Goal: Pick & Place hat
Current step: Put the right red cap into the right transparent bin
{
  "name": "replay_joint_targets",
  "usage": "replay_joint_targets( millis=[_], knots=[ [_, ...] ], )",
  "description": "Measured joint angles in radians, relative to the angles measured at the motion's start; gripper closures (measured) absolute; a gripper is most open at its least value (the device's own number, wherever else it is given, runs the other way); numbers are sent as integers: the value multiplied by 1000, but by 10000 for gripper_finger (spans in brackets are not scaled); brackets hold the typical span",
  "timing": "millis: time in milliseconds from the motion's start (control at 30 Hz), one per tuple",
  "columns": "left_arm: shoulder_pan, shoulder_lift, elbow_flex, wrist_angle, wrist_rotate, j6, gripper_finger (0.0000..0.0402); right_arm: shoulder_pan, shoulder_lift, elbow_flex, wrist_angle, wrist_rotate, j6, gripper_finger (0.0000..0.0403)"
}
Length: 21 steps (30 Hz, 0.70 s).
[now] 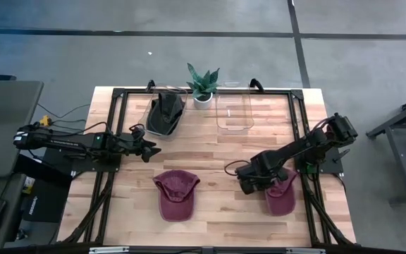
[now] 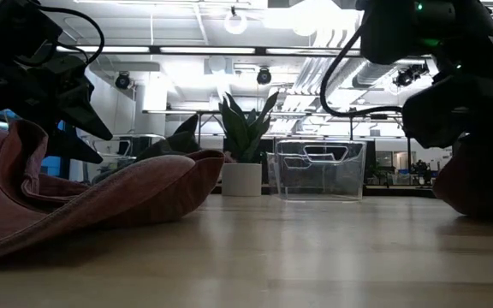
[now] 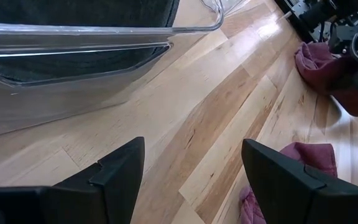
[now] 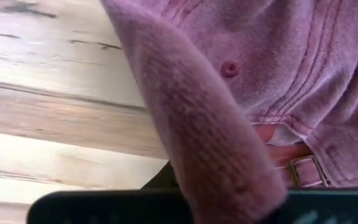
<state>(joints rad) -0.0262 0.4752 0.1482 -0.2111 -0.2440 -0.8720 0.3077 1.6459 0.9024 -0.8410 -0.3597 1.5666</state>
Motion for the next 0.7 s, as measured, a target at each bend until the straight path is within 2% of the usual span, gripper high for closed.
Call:
replay_joint_targets(
  millis=[100,267,700],
  knots=[
    [0,0,0,0,0,0,140,4,0,7,6,20,-10,390],
    [0,0,0,0,0,0,140,10,-6,63,-47,117,-31,390],
    [0,0,0,0,0,0,140,29,-124,246,-208,333,-62,390]
  ],
)
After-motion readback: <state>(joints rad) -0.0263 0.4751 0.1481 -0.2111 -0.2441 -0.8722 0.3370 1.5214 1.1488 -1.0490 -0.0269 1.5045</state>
